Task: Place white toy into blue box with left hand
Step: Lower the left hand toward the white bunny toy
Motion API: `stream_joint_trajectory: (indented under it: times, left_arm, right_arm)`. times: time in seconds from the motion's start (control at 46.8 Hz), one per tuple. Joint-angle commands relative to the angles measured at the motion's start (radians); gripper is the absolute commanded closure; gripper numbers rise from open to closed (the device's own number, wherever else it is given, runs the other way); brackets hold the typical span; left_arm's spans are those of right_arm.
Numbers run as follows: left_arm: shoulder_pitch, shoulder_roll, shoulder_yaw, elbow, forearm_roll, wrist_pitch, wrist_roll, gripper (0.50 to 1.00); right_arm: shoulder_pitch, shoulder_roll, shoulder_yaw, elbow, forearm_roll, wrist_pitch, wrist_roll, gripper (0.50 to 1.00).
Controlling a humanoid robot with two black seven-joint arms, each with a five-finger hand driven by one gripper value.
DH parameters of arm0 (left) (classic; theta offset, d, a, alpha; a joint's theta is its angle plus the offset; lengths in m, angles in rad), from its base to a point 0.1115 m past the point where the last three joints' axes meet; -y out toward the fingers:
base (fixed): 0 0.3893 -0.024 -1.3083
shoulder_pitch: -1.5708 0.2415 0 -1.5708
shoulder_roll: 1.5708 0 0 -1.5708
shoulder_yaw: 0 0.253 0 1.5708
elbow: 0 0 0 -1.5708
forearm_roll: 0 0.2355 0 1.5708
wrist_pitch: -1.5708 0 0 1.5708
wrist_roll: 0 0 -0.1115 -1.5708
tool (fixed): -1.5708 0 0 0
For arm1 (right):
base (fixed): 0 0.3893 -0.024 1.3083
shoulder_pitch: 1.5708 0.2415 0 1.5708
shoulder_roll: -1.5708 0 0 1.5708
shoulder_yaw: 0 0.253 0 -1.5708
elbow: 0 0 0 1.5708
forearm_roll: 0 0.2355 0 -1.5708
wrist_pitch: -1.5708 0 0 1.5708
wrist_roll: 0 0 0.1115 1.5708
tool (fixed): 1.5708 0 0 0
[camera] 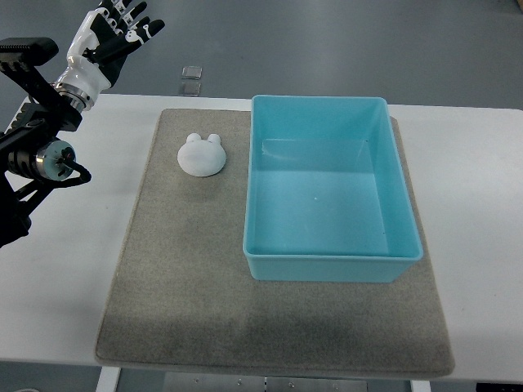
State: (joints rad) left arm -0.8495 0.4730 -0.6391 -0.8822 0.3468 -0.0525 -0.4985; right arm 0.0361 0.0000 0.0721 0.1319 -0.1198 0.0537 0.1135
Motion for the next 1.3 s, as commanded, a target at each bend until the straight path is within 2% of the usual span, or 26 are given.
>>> stream_joint_trajectory:
  times: [0.0, 0.086, 0.406, 0.727, 1.005, 1.283]
  left_arm:
    - [0.003, 0.012, 0.001, 0.0, 0.15, 0.0, -0.002, 0.504]
    - [0.007, 0.022, 0.019, -0.007, 0.254, -0.012, -0.002, 0.504]
    - [-0.02, 0.071, 0.147, -0.035, 0.336, -0.02, 0.002, 0.506]
    - [-0.042, 0.096, 0.256, -0.014, 0.644, 0.065, 0.008, 0.504]
    - [-0.051, 0.111, 0.323, -0.012, 0.673, 0.066, 0.008, 0.506]
    - [-0.06, 0.113, 0.34, -0.007, 0.865, 0.069, 0.008, 0.508]
  right_arm:
    - [-0.001, 0.0, 0.0, 0.0, 0.0, 0.0, 0.0, 0.564]
    - [-0.001, 0.0, 0.0, 0.0, 0.0, 0.0, 0.0, 0.564]
    - [-0.001, 0.0, 0.0, 0.0, 0.0, 0.0, 0.0, 0.564]
    - [-0.001, 0.0, 0.0, 0.0, 0.0, 0.0, 0.0, 0.564]
    - [-0.001, 0.0, 0.0, 0.0, 0.0, 0.0, 0.0, 0.564]
    - [-0.001, 0.0, 0.0, 0.0, 0.0, 0.0, 0.0, 0.564]
